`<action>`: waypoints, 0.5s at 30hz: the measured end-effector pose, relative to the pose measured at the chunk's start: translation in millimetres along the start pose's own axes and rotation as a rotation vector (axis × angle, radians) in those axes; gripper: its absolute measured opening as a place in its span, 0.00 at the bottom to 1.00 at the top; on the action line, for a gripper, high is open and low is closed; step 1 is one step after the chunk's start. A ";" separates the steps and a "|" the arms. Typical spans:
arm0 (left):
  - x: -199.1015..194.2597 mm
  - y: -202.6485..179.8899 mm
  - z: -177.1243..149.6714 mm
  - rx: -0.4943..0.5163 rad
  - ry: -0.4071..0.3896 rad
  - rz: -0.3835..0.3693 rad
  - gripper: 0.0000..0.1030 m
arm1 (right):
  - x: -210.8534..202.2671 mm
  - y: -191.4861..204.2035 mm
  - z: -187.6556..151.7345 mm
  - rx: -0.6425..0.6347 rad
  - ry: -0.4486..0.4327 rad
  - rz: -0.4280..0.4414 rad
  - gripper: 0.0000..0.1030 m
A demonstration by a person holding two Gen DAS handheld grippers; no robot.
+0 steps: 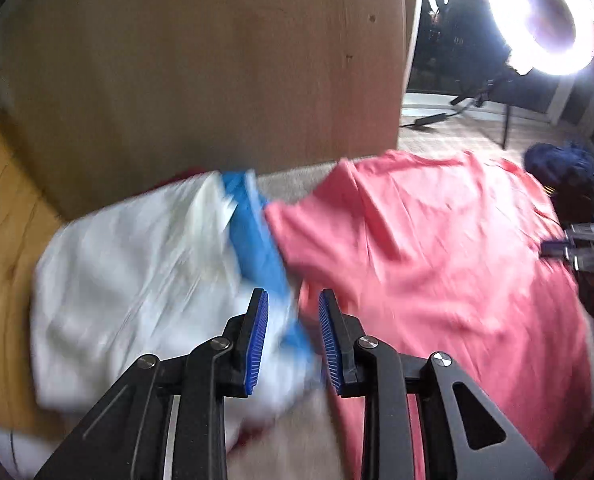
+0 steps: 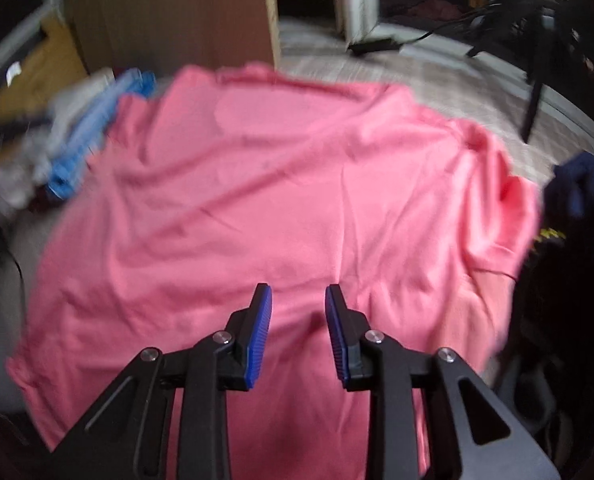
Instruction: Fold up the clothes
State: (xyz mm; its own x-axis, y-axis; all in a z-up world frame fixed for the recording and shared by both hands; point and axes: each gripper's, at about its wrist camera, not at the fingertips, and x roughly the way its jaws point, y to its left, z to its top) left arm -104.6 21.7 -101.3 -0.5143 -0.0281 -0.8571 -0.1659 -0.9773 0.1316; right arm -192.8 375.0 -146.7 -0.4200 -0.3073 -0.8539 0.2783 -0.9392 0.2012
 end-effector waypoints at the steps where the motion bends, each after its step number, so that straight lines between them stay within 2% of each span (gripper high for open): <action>1: -15.6 8.1 -14.2 -0.012 0.004 0.002 0.25 | -17.6 -3.0 -4.6 0.020 -0.035 0.021 0.27; 6: -93.8 48.5 -85.0 -0.072 0.026 0.012 0.25 | -123.1 -22.6 -47.1 0.129 -0.200 0.117 0.27; 9: -131.1 70.2 -128.9 -0.109 0.051 -0.004 0.30 | -189.6 -35.3 -88.0 0.208 -0.271 0.101 0.28; 12: -120.7 53.6 -176.1 -0.106 0.109 -0.140 0.31 | -218.7 -18.3 -148.0 0.198 -0.214 -0.064 0.35; 14: -92.3 20.0 -200.4 -0.027 0.178 -0.241 0.31 | -203.5 0.1 -191.2 0.234 -0.114 -0.108 0.35; 15: -80.0 4.6 -210.2 0.024 0.202 -0.246 0.31 | -192.3 9.3 -213.5 0.261 -0.064 -0.120 0.35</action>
State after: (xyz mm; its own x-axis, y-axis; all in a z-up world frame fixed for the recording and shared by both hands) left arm 112.6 -24.7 -136.8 -0.2788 0.1650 -0.9461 -0.2854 -0.9549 -0.0825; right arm 74.9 458.1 -83.2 -0.4920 -0.1928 -0.8490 -0.0053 -0.9745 0.2244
